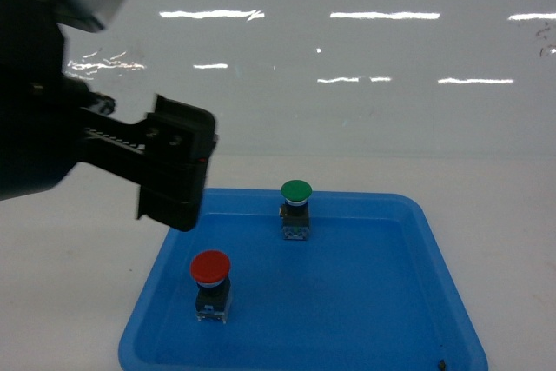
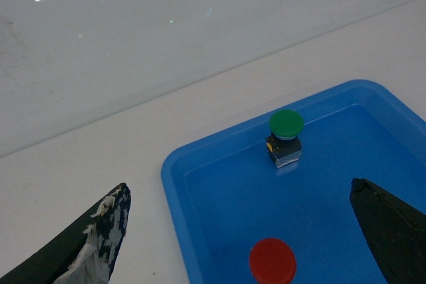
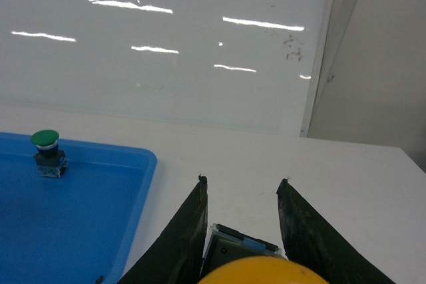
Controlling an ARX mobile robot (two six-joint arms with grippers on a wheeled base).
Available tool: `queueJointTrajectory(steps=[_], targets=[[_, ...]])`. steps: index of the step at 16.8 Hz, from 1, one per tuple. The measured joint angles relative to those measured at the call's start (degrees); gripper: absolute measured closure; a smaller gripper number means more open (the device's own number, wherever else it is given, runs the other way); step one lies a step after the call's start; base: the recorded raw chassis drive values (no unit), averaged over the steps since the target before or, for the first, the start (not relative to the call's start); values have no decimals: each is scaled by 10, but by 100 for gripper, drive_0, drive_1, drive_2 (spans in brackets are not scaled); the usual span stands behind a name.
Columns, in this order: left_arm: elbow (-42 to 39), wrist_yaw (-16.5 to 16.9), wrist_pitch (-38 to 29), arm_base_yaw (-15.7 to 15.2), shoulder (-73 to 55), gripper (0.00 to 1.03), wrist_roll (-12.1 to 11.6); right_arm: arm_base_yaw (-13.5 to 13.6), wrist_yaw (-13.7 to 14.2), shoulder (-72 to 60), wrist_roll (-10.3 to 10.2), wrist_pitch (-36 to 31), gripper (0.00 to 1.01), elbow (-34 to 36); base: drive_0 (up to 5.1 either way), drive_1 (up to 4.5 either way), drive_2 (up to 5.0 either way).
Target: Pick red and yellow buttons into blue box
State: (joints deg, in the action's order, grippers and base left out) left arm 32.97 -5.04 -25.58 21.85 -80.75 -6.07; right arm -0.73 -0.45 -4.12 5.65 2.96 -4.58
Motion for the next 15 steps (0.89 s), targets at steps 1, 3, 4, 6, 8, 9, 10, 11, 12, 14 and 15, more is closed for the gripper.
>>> queueJointTrajectory(steps=[1,3,4,6,8,9,10,11,12,14,15], targets=[[29,-5,0,10,-44,5,-5,0,0,0,0,0,72,0,0,0,0],[85,-19,14,16,-130,5,-18,0,0,0,0,0,72,0,0,0,0],[112,-19,39,15,-163,5,-19,0,0,0,0,0,72,0,0,0,0],[158,-13,82,12,-222,5,-19,0,0,0,0,0,72,0,0,0,0],[190,-2,111,8,-261,5,-12,0,0,0,0,0,72,0,0,0,0],[204,3,123,4,-280,5,-3,0,0,0,0,0,72,0,0,0,0],[212,8,127,1,-294,5,3,0,0,0,0,0,72,0,0,0,0],[217,6,132,-2,-310,5,14,0,0,0,0,0,72,0,0,0,0],[218,16,135,-7,-321,5,20,0,0,0,0,0,72,0,0,0,0],[219,21,138,-15,-341,5,34,0,0,0,0,0,72,0,0,0,0],[222,28,145,-20,-349,5,44,0,0,0,0,0,72,0,0,0,0]])
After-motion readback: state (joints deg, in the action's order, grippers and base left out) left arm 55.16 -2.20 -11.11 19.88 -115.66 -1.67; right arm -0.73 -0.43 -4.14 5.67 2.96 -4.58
